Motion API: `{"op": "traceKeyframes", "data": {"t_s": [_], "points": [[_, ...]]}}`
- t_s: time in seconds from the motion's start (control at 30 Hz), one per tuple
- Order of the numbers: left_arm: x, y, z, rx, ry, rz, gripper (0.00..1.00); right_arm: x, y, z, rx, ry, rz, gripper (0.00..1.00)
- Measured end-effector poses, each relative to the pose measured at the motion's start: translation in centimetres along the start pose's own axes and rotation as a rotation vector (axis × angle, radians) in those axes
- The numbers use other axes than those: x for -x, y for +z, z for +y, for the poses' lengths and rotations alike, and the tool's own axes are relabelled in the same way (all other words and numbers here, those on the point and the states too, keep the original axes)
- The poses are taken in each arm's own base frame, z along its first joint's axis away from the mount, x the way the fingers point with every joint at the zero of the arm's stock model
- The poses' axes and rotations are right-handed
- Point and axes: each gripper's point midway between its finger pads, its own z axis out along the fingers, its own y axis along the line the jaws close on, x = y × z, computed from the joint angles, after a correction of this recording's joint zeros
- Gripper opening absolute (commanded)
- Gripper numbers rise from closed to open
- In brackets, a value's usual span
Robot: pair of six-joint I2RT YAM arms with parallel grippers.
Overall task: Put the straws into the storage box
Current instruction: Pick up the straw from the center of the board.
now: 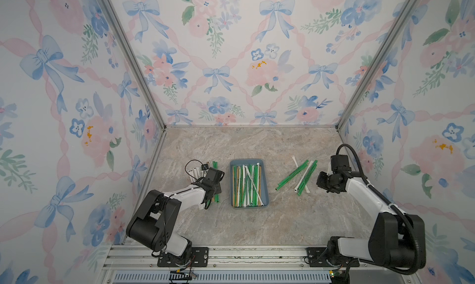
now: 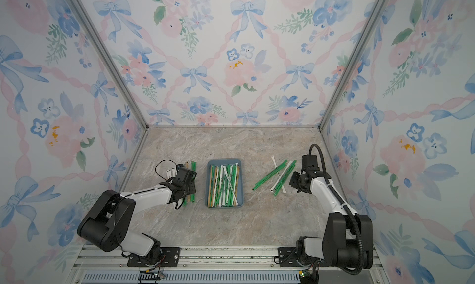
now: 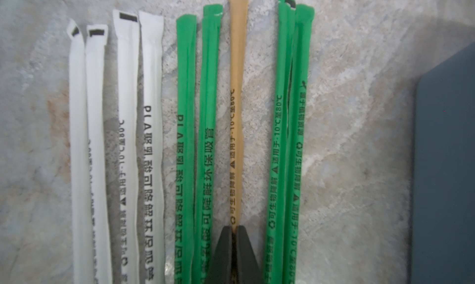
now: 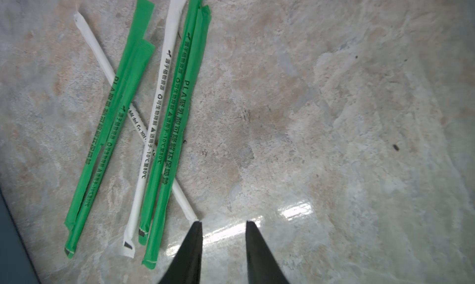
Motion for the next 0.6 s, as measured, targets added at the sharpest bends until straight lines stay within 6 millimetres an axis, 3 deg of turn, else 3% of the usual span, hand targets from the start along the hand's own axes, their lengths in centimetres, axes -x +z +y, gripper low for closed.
{"op": "traceKeyframes", "data": {"t_s": [0.37, 0.6], "points": [[0.0, -0.3, -0.2, -0.015, 0.000, 0.002, 0.00, 0.1, 2.0, 1.5, 0.070, 0.025, 0.042, 0.29], [2.1, -2.6, -0.9, -0.076, -0.029, -0.070, 0.00, 1.4, 2.6, 3.2, 0.121, 0.036, 0.030, 0.28]]}}
